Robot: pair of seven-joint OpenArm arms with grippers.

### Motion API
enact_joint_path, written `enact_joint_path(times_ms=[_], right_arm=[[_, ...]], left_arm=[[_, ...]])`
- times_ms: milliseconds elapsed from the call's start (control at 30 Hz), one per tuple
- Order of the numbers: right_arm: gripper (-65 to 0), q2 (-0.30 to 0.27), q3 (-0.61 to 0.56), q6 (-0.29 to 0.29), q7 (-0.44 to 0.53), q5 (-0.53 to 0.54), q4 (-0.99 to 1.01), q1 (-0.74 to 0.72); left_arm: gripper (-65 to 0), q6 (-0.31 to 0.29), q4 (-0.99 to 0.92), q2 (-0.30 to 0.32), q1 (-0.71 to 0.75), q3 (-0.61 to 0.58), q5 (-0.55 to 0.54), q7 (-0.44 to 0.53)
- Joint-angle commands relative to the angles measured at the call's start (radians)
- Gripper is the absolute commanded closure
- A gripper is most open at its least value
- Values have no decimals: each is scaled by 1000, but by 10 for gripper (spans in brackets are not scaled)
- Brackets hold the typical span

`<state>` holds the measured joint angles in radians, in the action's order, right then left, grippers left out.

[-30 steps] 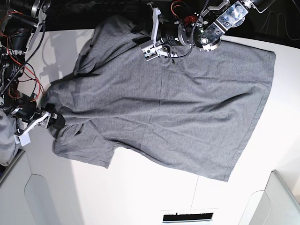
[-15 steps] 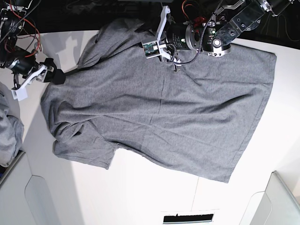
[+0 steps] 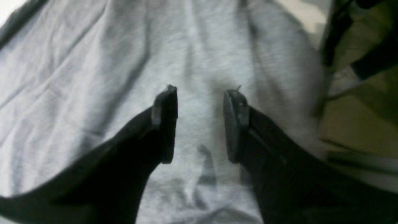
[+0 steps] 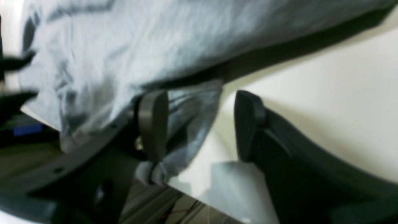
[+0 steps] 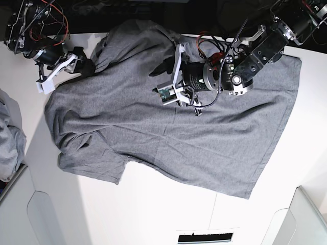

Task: Layout the t-shirt on the table in an organized manner, then fold the t-shirt properly
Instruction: 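Release and move the left gripper back across the shirt body, then grasp the shirt body with the left gripper and pull it toward the hem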

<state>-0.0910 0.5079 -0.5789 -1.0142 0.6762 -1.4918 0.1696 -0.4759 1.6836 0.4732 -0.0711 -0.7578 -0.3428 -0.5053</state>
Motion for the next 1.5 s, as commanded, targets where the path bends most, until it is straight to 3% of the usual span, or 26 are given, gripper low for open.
enact_joint_path(times_ms=[0, 200, 267, 367, 400, 600, 800, 1067, 1267, 1467], right_arm=[[-336, -6, -19, -11, 25, 12, -11, -6], [-325, -6, -161, 21, 110, -63, -10, -6], [-249, -5, -195, 37, 121, -83, -10, -6], [-34, -6, -214, 37, 117, -94, -10, -8], [0, -6, -214, 36, 109, -93, -10, -8], [0, -14, -213, 13, -41, -29, -28, 12], [0, -47, -193, 10, -40, 16, -148, 116], [0, -47, -68, 10, -40, 45, -328, 254], [0, -47, 13, 8, -33, 106, -339, 269], [0, -41, 20, -21, -94, 214, -339, 330]], left_arm=[[-269, 2, -18, -7, -28, 6, -12, 30], [-269, 2, -248, -88, -112, 6, -10, 89], [-269, 2, -330, -122, -142, 6, 11, 103], [-269, 2, -452, -165, -188, 6, 37, 117], [-269, 2, -488, -177, -204, 6, 37, 119], [-269, 12, -633, -193, -270, 6, 39, 135], [-269, 47, -665, -190, -283, 6, 94, 140], [-269, 46, -665, -190, -283, 6, 97, 142], [-269, 45, -665, -190, -283, 5, 97, 132], [-269, 45, -665, -189, -283, 5, 97, 104]])
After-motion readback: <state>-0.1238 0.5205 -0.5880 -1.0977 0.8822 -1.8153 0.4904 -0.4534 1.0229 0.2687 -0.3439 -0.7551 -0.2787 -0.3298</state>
